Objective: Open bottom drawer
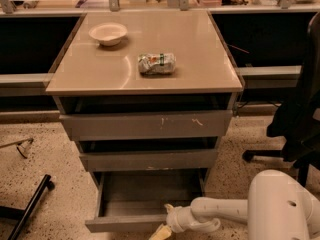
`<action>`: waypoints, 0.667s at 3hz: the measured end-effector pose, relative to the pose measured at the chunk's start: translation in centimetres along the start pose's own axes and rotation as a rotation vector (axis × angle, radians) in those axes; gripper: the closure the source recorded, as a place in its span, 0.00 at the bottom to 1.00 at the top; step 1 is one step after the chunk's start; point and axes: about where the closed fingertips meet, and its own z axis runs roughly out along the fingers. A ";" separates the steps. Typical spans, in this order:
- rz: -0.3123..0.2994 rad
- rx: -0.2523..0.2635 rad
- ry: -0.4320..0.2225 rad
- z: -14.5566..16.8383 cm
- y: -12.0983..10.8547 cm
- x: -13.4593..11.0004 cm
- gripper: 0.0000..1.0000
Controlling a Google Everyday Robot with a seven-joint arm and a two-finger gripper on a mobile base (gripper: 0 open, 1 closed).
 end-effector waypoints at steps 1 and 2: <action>0.044 -0.010 -0.002 -1.3 4.2 2.2 0.00; 0.044 -0.010 -0.002 -1.3 4.2 2.2 0.00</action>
Offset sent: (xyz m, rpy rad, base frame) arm -0.1433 -0.0082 0.0143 0.0380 0.1097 -0.0616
